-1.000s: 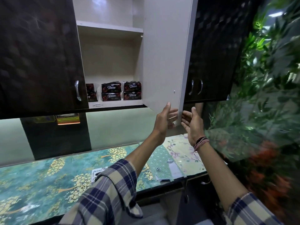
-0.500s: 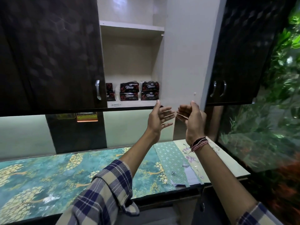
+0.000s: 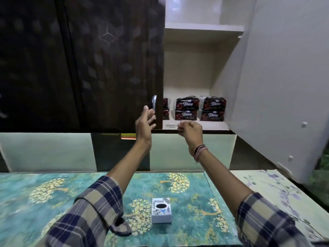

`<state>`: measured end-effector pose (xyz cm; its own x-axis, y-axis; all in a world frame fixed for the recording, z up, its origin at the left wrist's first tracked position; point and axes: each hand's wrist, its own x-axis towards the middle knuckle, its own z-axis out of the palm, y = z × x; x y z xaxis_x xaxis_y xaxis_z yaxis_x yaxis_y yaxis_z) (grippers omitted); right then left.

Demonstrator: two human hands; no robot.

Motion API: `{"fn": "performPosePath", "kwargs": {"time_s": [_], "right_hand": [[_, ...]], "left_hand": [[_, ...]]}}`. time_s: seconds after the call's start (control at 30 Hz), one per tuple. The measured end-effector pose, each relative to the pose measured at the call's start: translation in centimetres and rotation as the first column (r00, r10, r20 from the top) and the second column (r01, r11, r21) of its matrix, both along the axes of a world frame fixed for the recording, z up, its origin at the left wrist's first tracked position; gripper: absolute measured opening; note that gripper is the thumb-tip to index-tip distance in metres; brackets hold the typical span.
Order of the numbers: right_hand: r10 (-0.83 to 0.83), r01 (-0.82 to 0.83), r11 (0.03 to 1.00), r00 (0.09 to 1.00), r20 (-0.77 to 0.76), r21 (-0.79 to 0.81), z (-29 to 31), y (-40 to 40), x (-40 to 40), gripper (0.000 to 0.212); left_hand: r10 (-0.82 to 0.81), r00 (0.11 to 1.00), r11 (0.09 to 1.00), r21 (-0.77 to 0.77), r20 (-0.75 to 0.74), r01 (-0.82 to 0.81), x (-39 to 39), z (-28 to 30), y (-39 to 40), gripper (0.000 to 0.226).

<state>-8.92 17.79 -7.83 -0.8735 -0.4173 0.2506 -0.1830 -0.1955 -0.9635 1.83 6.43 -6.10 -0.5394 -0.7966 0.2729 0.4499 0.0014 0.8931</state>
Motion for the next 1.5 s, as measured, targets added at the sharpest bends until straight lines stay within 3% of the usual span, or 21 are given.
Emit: {"fn": "performPosePath", "kwargs": {"time_s": [0.1,0.27,0.4,0.63,0.8,0.97,1.17,1.33,1.5], "right_hand": [[0.013,-0.01,0.998,0.999,-0.046,0.065,0.0,-5.4,-2.2,0.011],[0.067,-0.061,0.987,0.997,-0.04,0.152,-0.2,-10.9,-5.5,0.047],[0.114,-0.098,0.98,0.99,-0.08,0.175,0.3,-11.1,-4.7,0.027],[0.082,-0.047,0.975,0.984,-0.157,0.218,-1.6,-13.2,-6.3,0.037],[0.071,-0.014,0.972,0.97,-0.234,0.235,-1.2,-9.2,-1.0,0.03],[0.13,-0.082,0.98,0.954,-0.269,0.18,-1.4,-5.5,4.7,0.022],[0.286,-0.273,0.958,0.934,-0.214,0.09,-3.2,-2.2,12.7,0.046],[0.487,-0.495,0.867,0.867,-0.108,-0.059,-3.0,-0.9,20.3,0.046],[0.584,-0.589,0.808,0.807,-0.091,-0.033,-2.7,-2.5,26.2,0.059]], "left_hand": [[-0.004,1.0,0.999,-0.045,0.019,0.005,-0.9,0.6,-3.3,0.064],[-0.083,0.995,0.995,-0.05,0.058,0.085,-2.8,0.6,-5.8,0.066],[-0.103,0.993,0.99,-0.092,0.058,0.108,-3.6,-0.1,-6.6,0.063],[-0.13,0.989,0.988,-0.079,0.067,0.135,-2.9,-0.1,-5.4,0.065],[-0.053,0.996,0.993,-0.104,0.077,0.061,-0.1,-0.5,-3.4,0.054],[0.016,0.999,1.0,-0.026,-0.044,-0.018,5.3,-1.8,0.9,0.046],[0.164,0.982,0.985,0.078,-0.09,-0.157,13.1,-4.2,5.3,0.051],[0.235,0.97,0.97,0.078,-0.059,-0.231,19.6,-6.0,6.8,0.056],[0.346,0.937,0.936,0.089,-0.056,-0.34,24.9,-6.0,6.1,0.059]]}}
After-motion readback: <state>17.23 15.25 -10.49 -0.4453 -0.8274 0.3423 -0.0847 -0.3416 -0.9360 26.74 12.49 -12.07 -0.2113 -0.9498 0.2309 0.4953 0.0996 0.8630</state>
